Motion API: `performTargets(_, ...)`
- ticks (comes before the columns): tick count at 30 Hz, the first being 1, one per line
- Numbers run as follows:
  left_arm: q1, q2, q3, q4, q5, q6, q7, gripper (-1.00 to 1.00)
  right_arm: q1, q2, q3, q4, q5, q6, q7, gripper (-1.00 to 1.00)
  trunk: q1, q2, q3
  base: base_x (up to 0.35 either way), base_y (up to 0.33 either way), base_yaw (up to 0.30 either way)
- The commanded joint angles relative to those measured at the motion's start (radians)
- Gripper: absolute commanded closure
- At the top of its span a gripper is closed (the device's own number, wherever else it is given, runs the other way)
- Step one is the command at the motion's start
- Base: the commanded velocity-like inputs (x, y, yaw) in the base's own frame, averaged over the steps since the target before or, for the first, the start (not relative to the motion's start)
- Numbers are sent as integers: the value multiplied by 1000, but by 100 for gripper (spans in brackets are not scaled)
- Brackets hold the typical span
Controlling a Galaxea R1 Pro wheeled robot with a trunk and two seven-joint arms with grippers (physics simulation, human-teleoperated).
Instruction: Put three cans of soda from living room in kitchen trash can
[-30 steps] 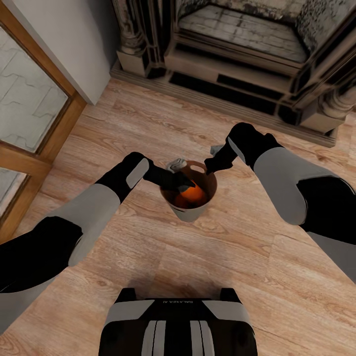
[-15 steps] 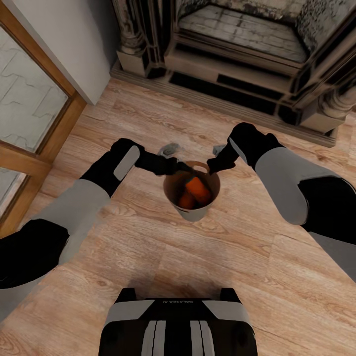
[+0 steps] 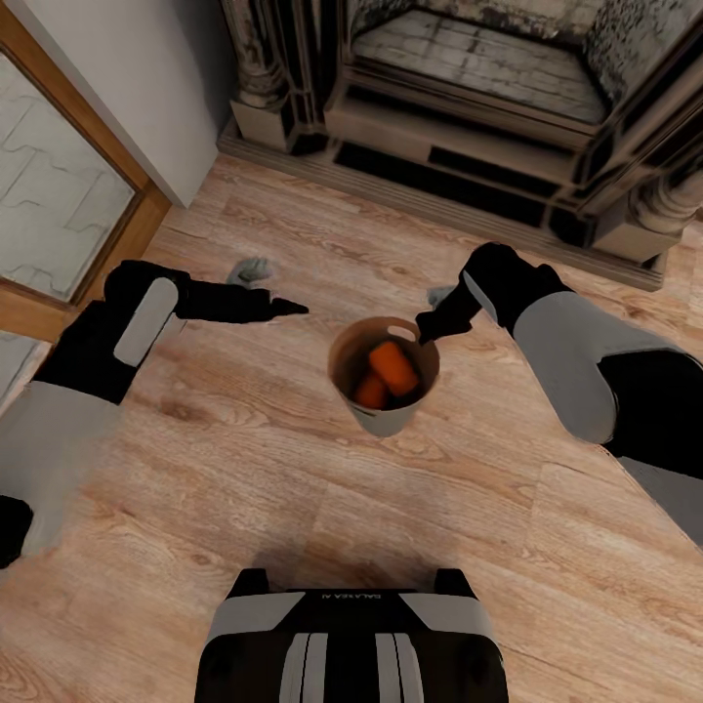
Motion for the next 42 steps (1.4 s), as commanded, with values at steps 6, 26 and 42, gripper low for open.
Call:
performTargets(6, 149, 159, 140, -58, 206, 1, 2, -100, 0, -91, -4, 1, -14, 5, 6, 100, 0, 0, 0, 0, 0, 0)
performTargets(26, 684, 169, 238, -75, 231, -311, 154, -100, -2, -288, -47, -10, -12, 5, 111, 100, 35, -63, -28, 0, 0, 0)
performTargets(42, 792, 168, 237, -282, 228, -427, 146, -100, 2, -251, -45, -16, -12, 5, 113, 100, 58, -105, -47, 0, 0, 0)
